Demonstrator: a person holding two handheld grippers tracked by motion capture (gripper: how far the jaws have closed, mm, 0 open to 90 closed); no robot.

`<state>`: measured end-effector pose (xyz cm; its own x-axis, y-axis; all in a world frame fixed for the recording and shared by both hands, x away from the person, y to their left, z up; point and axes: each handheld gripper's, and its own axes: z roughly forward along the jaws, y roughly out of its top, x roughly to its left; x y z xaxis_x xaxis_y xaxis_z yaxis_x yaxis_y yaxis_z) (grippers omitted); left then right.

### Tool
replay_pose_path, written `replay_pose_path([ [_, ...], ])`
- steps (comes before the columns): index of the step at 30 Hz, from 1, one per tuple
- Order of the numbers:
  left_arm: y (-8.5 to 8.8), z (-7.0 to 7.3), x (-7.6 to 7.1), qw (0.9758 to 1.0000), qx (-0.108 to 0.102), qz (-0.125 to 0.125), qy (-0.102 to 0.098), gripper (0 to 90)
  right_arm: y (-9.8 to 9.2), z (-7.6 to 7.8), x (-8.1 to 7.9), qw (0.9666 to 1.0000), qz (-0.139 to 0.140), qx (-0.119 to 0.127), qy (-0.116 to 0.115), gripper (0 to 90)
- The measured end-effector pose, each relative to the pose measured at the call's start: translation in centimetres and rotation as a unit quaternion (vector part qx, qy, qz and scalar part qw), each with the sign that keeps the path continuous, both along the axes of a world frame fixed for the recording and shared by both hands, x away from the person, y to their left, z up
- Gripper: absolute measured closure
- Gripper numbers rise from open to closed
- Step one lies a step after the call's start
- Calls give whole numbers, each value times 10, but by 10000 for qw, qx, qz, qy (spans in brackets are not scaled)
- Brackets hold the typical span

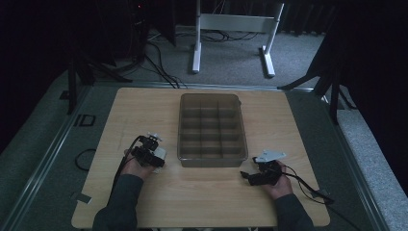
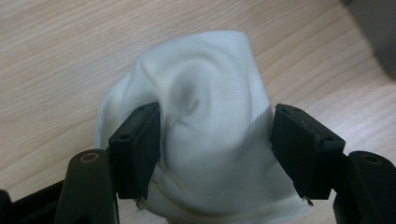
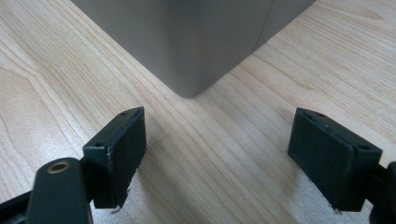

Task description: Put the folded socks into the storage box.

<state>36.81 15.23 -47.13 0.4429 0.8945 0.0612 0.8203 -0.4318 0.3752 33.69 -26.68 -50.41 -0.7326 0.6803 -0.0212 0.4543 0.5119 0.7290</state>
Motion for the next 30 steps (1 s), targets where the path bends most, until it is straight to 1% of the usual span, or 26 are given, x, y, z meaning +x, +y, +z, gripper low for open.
replay_pose_path([
  [2,-1,0,0,10000,31,36,-3,345,0,0,0,10000,-1,0,0,190],
  [3,0,0,0,10000,46,50,-41,360,0,0,0,10000,0,-1,-1,190],
  [6,3,1,-2,9998,43,109,-130,456,0,0,0,10000,-3,-1,0,190],
  [8,4,1,-3,9997,68,100,-189,503,0,0,0,10000,-4,0,0,190],
  [9,5,1,-3,9997,90,117,-218,540,0,0,0,10000,-2,-1,0,190],
  [10,6,1,-3,9996,128,123,-240,597,0,0,0,10000,-2,0,0,190],
  [11,7,1,-3,9995,126,125,-248,640,0,0,0,10000,-4,0,-1,190],
  [13,9,2,-3,9996,88,110,-236,675,0,0,0,10000,-5,0,0,190],
  [17,12,3,-1,9999,22,79,-152,693,0,0,0,10000,-2,-1,-3,190],
  [21,14,4,-1,10000,-47,-26,-63,696,0,0,0,10000,-2,-2,-5,190],
  [24,17,4,-2,9998,-160,-150,-25,697,0,0,0,10000,-2,-1,-5,190],
  [29,24,4,-3,9988,-404,-252,-60,697,0,0,0,10000,-2,-1,-6,190],
  [30,25,4,-3,9987,-424,-283,-51,697,0,0,0,10000,-1,-2,-5,190],
])
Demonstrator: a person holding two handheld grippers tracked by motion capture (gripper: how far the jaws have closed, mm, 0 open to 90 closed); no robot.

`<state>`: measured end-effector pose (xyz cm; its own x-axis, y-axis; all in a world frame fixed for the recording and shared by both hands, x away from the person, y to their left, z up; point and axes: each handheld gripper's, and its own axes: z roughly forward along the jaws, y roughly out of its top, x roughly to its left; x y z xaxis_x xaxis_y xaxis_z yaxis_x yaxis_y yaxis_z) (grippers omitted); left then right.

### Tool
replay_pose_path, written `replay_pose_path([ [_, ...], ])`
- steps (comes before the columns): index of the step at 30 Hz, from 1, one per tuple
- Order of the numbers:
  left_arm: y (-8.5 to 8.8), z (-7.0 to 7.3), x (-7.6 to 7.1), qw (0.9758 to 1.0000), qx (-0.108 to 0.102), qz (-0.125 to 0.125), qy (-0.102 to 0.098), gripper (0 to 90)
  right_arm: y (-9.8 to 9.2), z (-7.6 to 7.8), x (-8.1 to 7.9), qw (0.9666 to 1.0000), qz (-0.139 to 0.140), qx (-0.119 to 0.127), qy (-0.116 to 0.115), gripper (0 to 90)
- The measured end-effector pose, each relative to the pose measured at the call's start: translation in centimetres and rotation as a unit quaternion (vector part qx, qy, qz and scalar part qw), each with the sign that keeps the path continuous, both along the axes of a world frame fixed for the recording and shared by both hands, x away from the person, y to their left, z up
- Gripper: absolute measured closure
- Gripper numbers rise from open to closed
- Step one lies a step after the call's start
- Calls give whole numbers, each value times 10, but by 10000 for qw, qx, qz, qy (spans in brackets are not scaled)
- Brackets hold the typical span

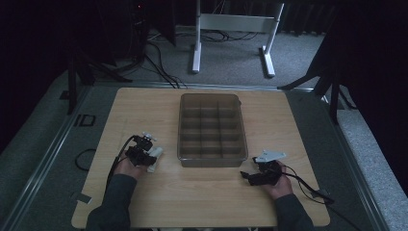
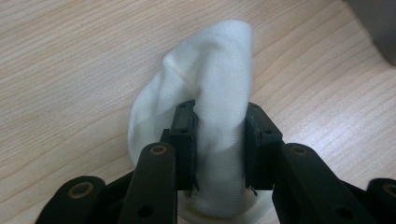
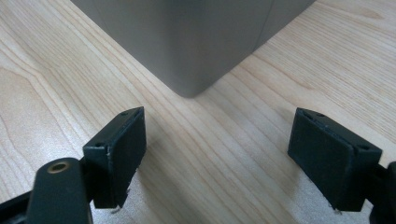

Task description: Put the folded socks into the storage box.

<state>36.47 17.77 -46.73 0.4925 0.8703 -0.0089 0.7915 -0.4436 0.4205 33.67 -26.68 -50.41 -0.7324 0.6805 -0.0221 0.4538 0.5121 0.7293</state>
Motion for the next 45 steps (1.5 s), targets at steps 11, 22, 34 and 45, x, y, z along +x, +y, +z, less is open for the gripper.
replay_pose_path([
  [11,5,5,-4,9996,-191,-206,56,697,0,0,0,10000,0,0,0,190],
  [22,6,10,-7,9985,-292,-458,66,697,0,0,0,10000,-6,2,6,189],
  [34,10,20,-10,9973,-399,-608,35,696,0,0,0,10000,-4,-3,8,190],
  [45,11,35,-15,9960,-458,-760,-83,696,0,0,0,10000,-3,-4,8,189],
])
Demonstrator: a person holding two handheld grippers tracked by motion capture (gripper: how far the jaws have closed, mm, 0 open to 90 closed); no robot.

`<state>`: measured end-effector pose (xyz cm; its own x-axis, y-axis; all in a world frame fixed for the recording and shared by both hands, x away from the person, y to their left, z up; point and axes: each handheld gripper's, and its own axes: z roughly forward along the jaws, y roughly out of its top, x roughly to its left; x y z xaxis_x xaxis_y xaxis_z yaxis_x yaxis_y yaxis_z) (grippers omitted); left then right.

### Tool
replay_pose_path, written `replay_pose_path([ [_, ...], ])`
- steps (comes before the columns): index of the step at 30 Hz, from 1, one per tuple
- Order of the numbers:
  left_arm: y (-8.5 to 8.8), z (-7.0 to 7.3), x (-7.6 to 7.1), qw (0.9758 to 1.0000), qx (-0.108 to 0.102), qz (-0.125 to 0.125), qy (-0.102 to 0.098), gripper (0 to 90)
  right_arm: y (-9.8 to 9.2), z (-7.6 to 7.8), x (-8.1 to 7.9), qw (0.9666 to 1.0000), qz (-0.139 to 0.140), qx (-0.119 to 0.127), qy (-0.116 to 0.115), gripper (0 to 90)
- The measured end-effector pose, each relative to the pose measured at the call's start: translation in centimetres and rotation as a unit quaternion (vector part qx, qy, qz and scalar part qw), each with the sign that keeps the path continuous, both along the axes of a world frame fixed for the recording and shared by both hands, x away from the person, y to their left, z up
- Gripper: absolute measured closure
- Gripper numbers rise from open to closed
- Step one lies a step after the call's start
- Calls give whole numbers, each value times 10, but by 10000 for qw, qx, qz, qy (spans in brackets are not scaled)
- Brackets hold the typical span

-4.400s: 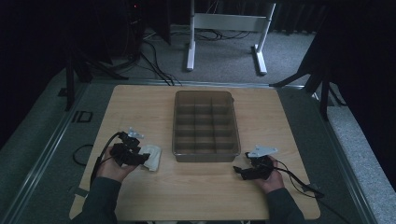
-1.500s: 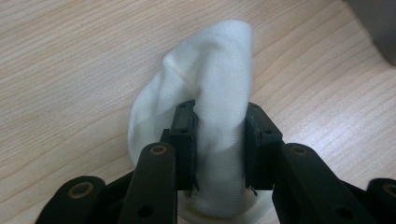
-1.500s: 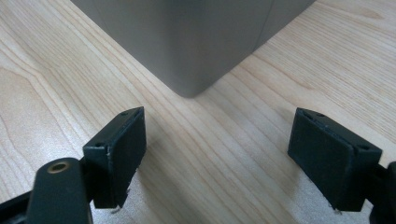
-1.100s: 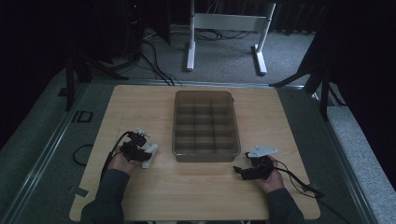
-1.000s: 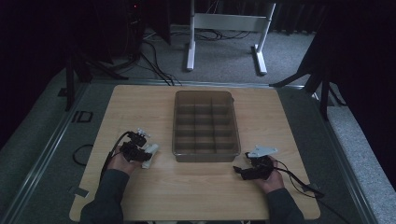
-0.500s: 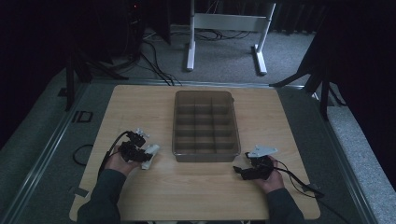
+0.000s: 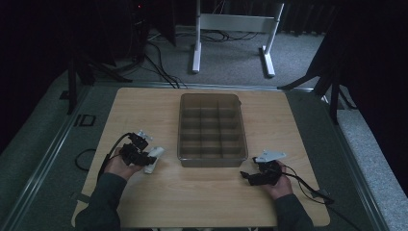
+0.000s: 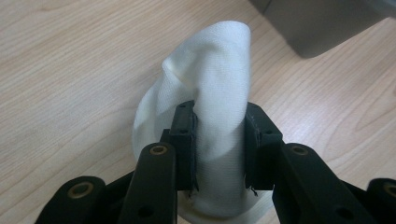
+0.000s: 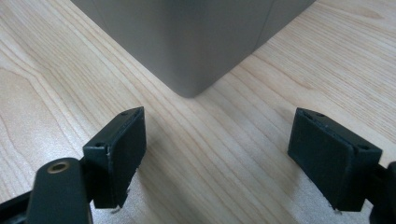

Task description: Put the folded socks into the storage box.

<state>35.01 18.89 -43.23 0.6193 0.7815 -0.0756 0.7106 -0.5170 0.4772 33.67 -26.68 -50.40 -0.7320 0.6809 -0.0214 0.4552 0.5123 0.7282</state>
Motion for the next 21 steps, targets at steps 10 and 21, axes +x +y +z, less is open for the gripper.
replay_pose_path([
  [10,1,14,0,9999,-38,-79,-113,695,0,0,0,10000,-2,1,1,190],
  [21,5,31,-2,9996,-126,-90,-252,696,0,0,0,10000,-3,4,1,190],
])
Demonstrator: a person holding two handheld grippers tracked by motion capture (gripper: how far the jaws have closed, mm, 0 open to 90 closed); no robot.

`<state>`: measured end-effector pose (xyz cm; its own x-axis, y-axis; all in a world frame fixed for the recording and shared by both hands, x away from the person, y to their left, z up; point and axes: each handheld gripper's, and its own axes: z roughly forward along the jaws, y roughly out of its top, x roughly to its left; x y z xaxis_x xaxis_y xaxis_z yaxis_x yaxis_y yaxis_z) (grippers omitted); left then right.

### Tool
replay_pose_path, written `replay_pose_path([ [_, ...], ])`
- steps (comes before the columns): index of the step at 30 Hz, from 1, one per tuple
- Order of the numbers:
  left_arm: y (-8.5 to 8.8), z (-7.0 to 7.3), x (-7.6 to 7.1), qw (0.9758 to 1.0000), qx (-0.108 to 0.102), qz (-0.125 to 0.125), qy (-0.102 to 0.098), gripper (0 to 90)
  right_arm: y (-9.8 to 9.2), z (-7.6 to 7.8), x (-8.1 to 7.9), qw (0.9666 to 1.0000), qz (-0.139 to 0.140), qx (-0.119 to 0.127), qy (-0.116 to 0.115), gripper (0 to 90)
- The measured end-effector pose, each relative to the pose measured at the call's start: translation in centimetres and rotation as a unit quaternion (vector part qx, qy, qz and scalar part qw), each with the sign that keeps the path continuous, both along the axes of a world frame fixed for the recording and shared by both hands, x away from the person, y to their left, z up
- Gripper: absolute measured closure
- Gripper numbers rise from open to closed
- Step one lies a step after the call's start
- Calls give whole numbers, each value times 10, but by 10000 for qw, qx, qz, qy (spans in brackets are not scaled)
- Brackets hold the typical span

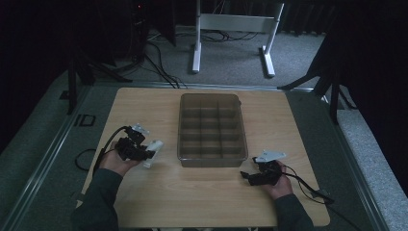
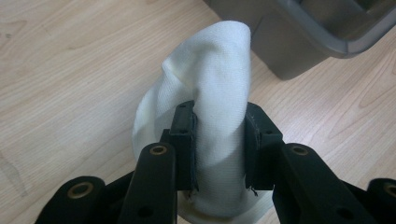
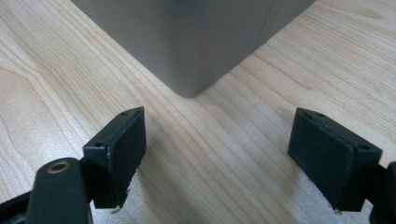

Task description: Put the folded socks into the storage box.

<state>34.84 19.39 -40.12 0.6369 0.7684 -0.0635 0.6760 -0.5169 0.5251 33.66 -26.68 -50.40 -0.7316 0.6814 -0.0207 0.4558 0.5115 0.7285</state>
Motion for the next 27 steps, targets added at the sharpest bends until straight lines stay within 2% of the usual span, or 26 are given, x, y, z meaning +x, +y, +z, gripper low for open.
replay_pose_path([
  [27,1,29,-2,9995,2,-271,-165,694,0,0,0,10000,8,-6,-11,190],
])
